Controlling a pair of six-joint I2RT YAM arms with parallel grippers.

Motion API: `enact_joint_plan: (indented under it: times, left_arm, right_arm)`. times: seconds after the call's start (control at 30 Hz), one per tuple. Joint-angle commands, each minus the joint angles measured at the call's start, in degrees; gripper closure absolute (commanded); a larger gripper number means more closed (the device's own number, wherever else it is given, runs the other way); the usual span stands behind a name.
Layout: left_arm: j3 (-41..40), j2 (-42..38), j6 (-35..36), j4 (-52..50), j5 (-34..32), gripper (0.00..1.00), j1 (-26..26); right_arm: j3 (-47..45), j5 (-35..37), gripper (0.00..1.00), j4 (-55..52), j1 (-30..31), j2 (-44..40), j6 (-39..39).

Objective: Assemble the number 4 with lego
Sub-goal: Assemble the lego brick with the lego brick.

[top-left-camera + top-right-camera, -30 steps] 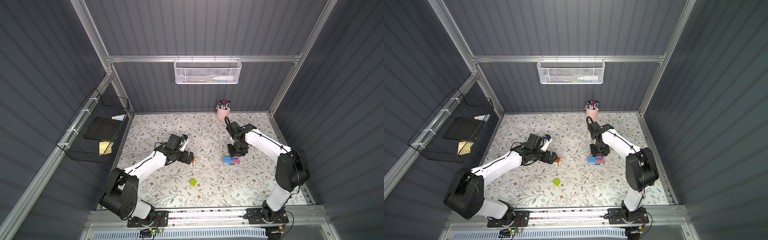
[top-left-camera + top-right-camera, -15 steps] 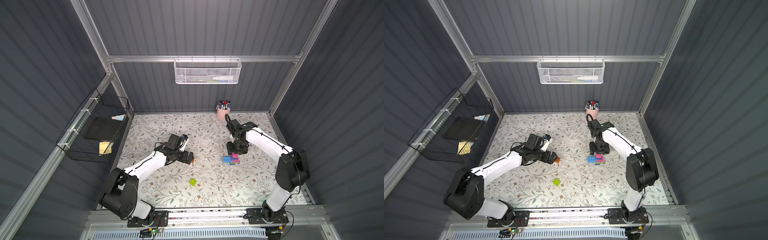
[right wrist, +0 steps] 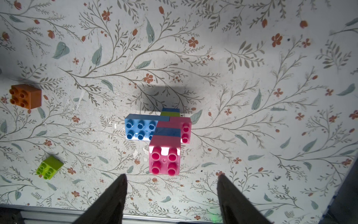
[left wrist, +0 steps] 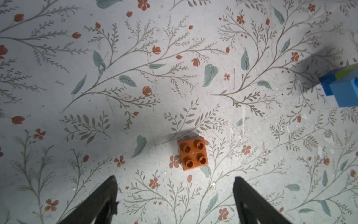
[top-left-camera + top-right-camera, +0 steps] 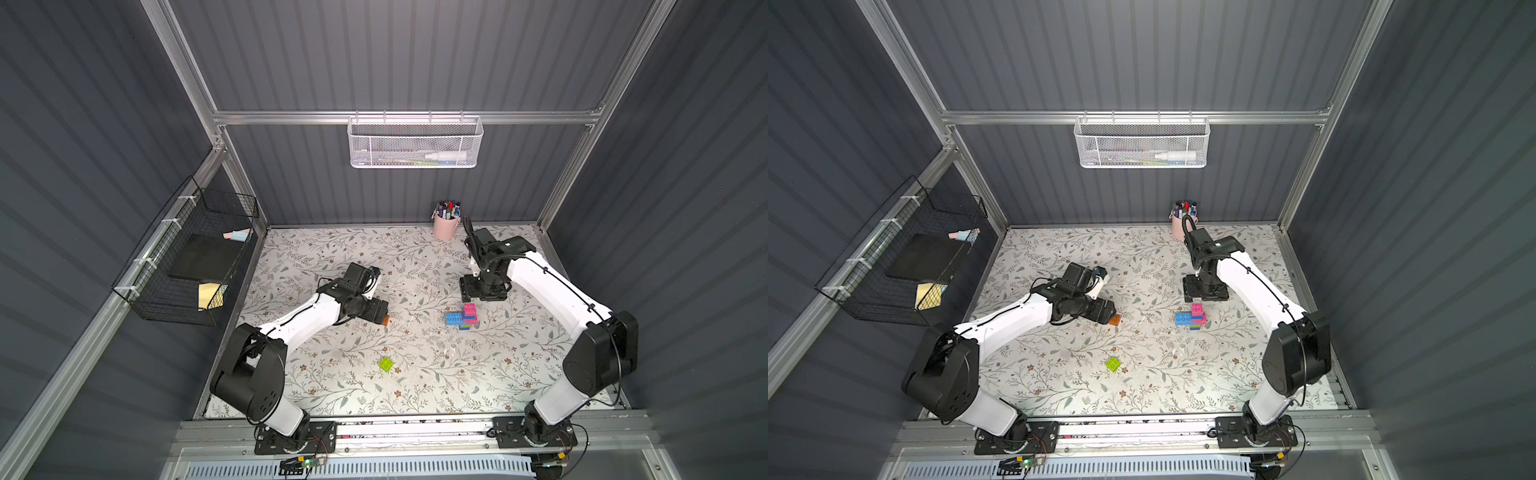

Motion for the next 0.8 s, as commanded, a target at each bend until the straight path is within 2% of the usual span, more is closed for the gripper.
enact_joint_plan:
  times: [0.0, 0.3, 0.77]
  left_arm:
    - [3.19, 3.29, 0.04, -4.60, -2.11, 0.19, -0.81]
    - [8.02, 8.43, -2.89, -8.14, -5.00, 0.22, -4.36]
    - [12.12, 13.90, -8.90, -13.13, -8.38, 0.43, -6.60]
  right_arm:
    - [0.66, -2.05, 0.25, -1.73, -2.15, -1.87, -0.80]
    - [-1.65, -4.56, 0.25, 0.05, -4.75, -3.53, -1.63]
    - [-4.79, -8.22, 0.25, 2.78, -8.42, -5.13, -1.99]
